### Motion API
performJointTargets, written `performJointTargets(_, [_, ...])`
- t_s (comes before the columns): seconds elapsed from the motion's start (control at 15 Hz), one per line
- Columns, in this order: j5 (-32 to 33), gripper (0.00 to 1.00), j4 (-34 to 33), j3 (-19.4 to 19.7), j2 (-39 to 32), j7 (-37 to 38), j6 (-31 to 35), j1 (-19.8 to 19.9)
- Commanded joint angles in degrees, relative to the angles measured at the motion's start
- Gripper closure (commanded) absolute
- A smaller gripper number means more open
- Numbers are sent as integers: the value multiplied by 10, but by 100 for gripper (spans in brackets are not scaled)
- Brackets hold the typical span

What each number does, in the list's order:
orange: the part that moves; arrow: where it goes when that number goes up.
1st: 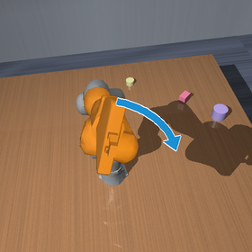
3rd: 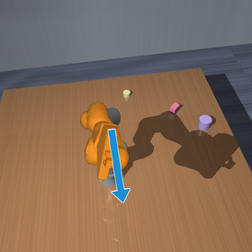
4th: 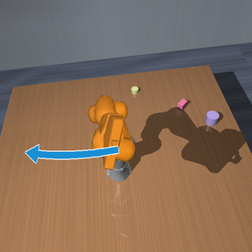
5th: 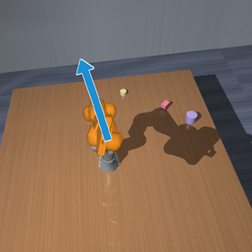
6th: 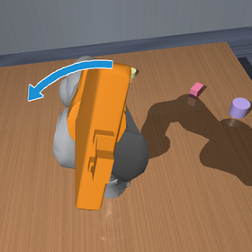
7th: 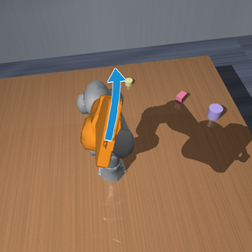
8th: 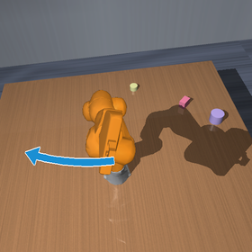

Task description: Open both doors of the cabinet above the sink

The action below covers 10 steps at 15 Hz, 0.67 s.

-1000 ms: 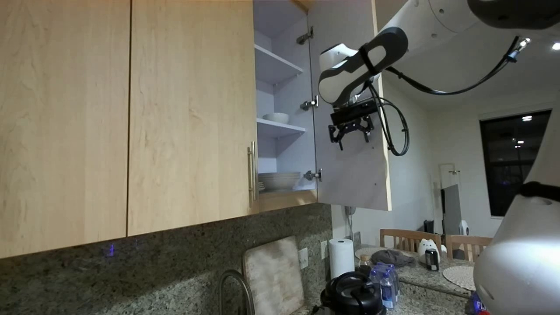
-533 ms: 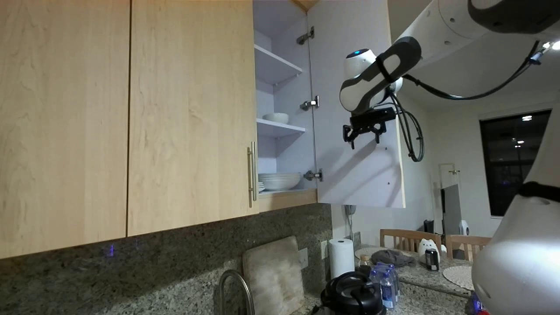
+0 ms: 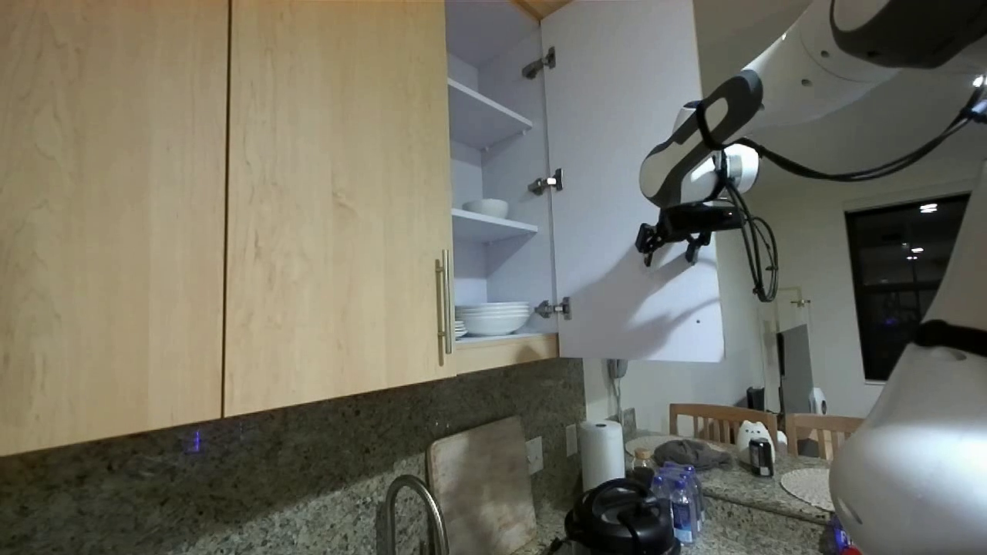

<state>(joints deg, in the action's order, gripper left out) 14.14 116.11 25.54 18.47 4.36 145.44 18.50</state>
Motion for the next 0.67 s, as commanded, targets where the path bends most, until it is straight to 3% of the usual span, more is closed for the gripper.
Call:
performJointTargets(0.0, [-60,0,18,9,9,-83,17,-2])
performJointTargets(0.2, [-76,0,33,5,19,-108,13,0])
performJointTargets(0.6, [-126,0,121,-19,89,-166,-26,-41])
